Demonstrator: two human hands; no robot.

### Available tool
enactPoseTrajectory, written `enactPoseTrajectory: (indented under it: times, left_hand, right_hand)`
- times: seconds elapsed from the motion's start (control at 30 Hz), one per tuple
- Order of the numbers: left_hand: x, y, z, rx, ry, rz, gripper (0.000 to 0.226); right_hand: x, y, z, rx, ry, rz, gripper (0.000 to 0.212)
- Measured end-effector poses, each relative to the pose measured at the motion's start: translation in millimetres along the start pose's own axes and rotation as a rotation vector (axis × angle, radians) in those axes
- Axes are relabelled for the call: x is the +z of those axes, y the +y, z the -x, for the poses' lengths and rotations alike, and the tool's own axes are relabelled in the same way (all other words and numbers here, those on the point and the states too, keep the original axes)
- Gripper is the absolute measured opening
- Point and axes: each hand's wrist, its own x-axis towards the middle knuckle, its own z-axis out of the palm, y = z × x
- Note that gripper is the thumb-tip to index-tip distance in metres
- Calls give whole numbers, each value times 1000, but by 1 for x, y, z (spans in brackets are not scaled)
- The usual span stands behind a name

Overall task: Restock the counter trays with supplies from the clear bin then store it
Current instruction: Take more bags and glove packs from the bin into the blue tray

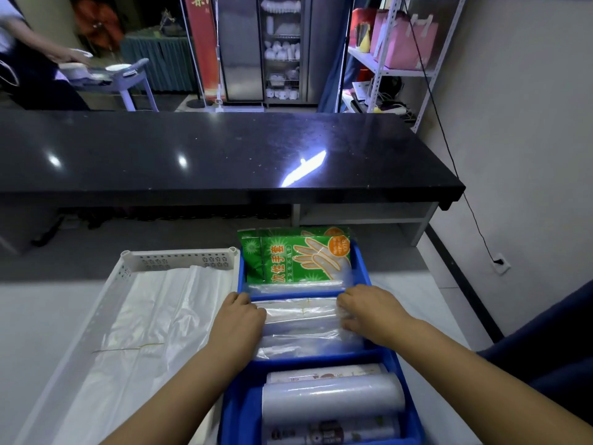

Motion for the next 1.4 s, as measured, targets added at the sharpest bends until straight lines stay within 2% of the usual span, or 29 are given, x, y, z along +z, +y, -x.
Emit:
enactPoseTrajectory:
  times: [0.13,0.23,0.37,0.57,0.8,1.13,1.27,1.4]
  left_hand:
    - [-17,-6,8,-89,62,-12,32]
    - [-35,-6,22,-188,129,31,29]
    - [-50,3,54,-309,221,139,25]
    - [-53,36,121,-586,182,191,20]
    - [-55,54,203,-723,100,180,21]
    - [-77,58,345,-947,180,205,28]
    - [-70,49,447,-1058,197,226,14]
    - [-53,37,566,-1154,132,252,4]
  right_hand:
    - [-10,0,9,-23,71,-17,37]
    - [-15,-5,18,-63,102,-69,31]
    - [-14,-24,32,-177,27,-214,24]
    - [-3,-53,45,-376,25,-223,28]
    - [2,-103,53,-464,142,-258,26]
    - [-3,-220,99,-592,218,-260,19]
    - [9,-296,130,-616,246,-285,19]
    - [40,-381,173,-608,200,-304,18]
